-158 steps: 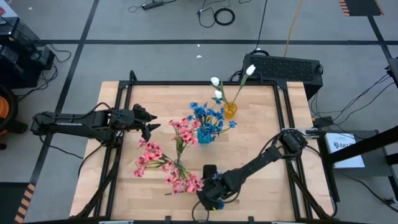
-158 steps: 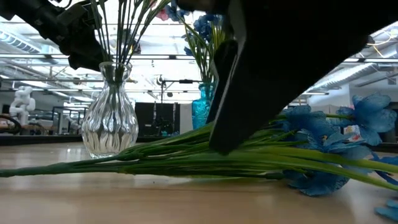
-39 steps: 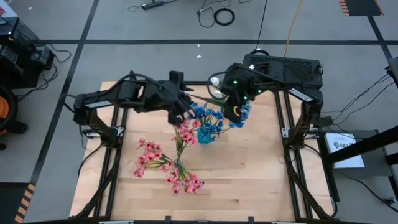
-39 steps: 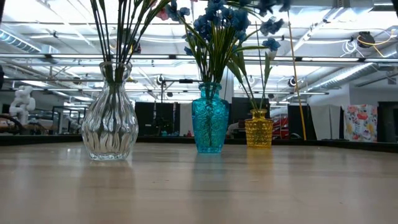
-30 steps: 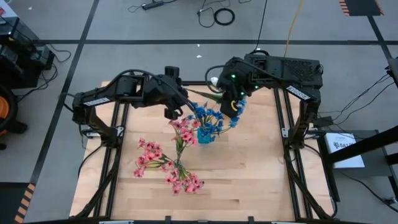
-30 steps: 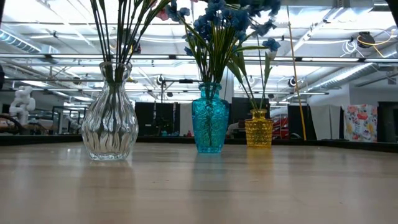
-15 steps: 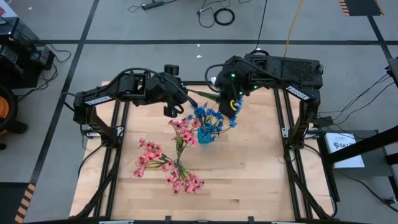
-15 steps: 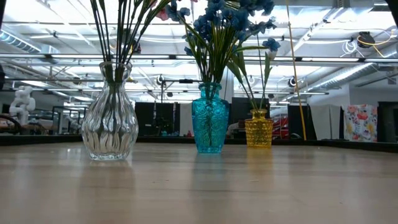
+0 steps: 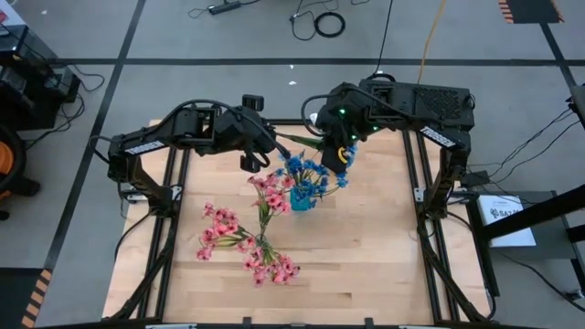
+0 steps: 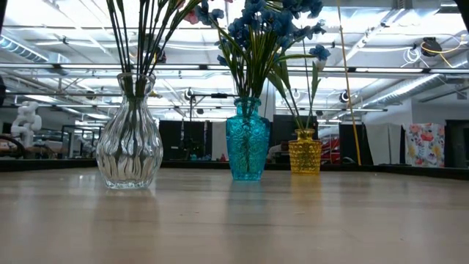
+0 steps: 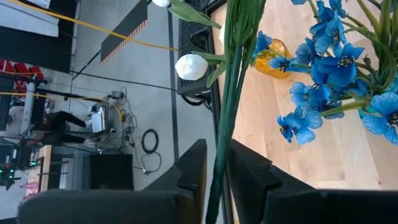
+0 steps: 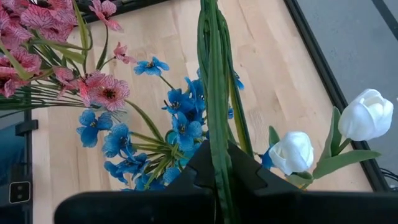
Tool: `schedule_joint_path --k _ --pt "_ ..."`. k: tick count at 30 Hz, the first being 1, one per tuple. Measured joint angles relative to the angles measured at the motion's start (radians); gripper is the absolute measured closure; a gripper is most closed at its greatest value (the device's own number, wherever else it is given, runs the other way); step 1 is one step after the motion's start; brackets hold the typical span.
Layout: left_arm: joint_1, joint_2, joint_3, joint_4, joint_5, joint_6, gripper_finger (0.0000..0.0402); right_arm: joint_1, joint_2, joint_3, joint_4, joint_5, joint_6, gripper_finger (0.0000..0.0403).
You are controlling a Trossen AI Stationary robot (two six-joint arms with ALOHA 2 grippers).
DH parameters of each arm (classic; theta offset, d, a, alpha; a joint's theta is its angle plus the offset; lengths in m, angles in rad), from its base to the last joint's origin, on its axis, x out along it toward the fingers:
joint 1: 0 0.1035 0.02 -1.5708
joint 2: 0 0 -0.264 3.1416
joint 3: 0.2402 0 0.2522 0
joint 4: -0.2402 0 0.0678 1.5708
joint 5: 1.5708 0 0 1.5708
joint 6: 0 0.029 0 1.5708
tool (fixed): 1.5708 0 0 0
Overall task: Sort flowers into vase by color
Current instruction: Put the blue flowers into the blue vase
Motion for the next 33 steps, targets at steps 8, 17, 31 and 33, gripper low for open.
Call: schedule_joint_path --k 8,17,31,33 --pt "0.0 0.0 0.0 -0.002 0.0 0.002 0.0378 0.001 0.0 0.0 0.0 0.006 -0.017 0.0397" --pt "0.0 0.0 -0.001 -0.039 0.0 0.002 0.039 0.039 -0.008 0.0 0.006 0.07 -0.12 0.0254" --pt "0.0 -0.131 -0.001 0.029 0.036 -0.029 0.0389 0.09 -0.279 0.008 0.157 0.183 -0.203 0.0086" --pt "0.001 -0.171 -0.001 0.071 0.061 -0.056 0.0389 0.111 -0.301 0.008 0.183 0.183 -0.217 0.0088"
